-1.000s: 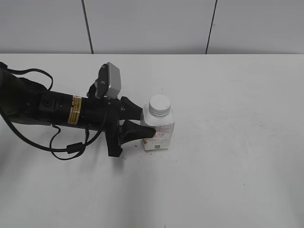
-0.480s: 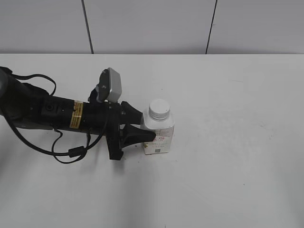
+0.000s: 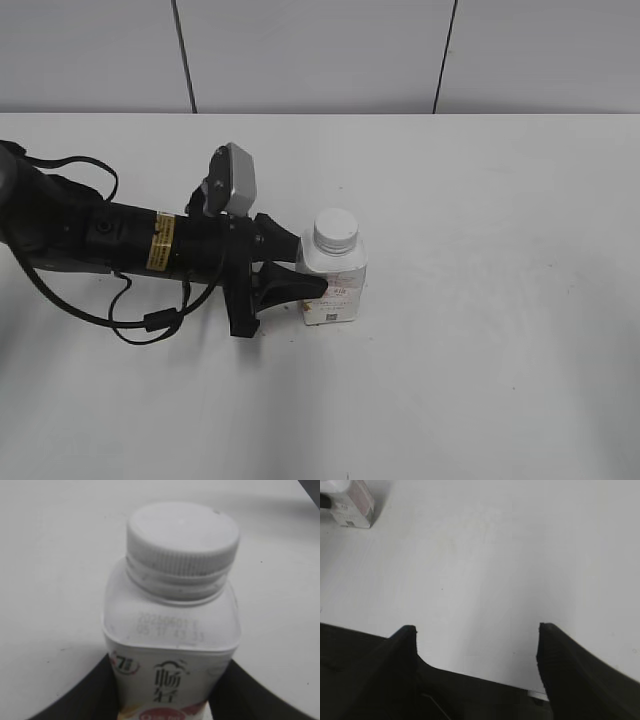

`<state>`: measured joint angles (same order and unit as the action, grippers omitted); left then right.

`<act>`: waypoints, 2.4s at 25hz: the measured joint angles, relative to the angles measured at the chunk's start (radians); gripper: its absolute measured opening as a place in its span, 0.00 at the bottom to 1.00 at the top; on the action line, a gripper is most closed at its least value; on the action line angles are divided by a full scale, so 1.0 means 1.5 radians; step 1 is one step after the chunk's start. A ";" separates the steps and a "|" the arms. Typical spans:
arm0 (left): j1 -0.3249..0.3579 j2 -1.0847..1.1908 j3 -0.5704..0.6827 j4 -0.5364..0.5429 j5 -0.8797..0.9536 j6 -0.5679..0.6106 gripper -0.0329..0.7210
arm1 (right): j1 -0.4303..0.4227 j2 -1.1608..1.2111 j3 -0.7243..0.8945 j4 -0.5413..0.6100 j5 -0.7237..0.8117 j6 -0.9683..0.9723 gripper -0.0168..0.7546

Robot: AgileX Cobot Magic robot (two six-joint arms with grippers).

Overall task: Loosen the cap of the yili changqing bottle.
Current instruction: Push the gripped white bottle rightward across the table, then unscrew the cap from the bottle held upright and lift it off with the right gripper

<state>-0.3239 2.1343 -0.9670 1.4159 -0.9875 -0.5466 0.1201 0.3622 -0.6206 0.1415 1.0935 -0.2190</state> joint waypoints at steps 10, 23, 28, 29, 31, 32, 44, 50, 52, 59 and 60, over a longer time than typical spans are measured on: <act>0.000 0.000 0.000 0.000 0.000 0.001 0.47 | 0.000 0.392 -0.160 0.002 0.003 0.026 0.78; 0.000 0.000 0.000 0.001 0.000 0.001 0.47 | 0.000 0.705 -0.367 0.002 0.077 0.127 0.78; 0.000 0.000 0.000 0.001 0.000 0.001 0.47 | 0.000 0.780 -0.446 0.002 0.079 0.129 0.70; 0.000 0.000 0.000 0.003 0.000 0.001 0.47 | 0.000 0.791 -0.463 0.003 0.079 0.128 0.69; 0.000 0.000 0.000 0.011 0.000 0.001 0.47 | 0.000 0.809 -0.491 0.017 0.079 0.126 0.67; 0.000 0.000 0.000 0.013 0.000 0.001 0.47 | 0.002 0.815 -0.505 0.024 0.079 0.126 0.67; 0.000 0.000 0.000 0.017 -0.001 0.001 0.47 | 0.214 0.919 -0.625 0.027 0.082 0.152 0.67; 0.000 0.000 0.000 0.017 -0.001 0.001 0.47 | 0.294 0.986 -0.699 0.026 0.082 0.190 0.67; 0.000 0.000 0.000 0.017 -0.001 0.001 0.47 | 0.313 1.005 -0.714 0.026 0.082 0.215 0.67; 0.000 0.000 0.000 0.017 -0.001 0.001 0.47 | 0.337 1.055 -0.721 0.027 0.082 0.265 0.67; 0.000 0.000 0.000 0.017 -0.001 0.001 0.47 | 0.337 1.060 -0.721 0.029 0.082 0.268 0.67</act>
<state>-0.3239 2.1343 -0.9670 1.4414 -0.9885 -0.5451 0.6253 1.9518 -1.7028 0.1843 1.2165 0.1823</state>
